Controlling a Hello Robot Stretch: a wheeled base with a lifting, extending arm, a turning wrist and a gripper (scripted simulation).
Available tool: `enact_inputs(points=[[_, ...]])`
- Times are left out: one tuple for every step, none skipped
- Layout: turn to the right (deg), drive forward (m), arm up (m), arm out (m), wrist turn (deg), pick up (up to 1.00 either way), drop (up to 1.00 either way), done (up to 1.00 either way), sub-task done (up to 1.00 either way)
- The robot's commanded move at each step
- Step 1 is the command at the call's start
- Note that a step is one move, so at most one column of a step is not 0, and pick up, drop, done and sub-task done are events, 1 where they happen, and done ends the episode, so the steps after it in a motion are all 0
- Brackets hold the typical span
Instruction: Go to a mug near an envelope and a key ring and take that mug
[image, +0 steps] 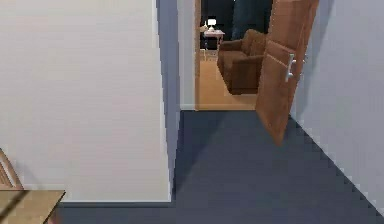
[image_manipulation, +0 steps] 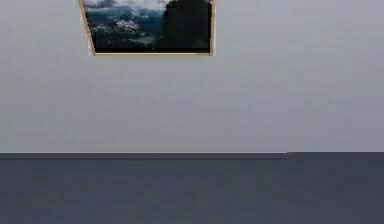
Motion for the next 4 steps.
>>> enact_inputs(points=[[45.0, 0.0, 0.0, 0.0, 0.0, 0.0, 0.0, 0.0, 0.0], [3.0, 0.0, 0.0, 0.0, 0.0, 0.0, 0.0, 0.0, 0.0], [0.0, 0.5, 0.0, 0.0, 0.0, 0.0, 0.0, 0.0, 0.0], [42.0, 0.0, 0.0, 0.0, 0.0, 0.0, 0.0, 0.0, 0.0]])
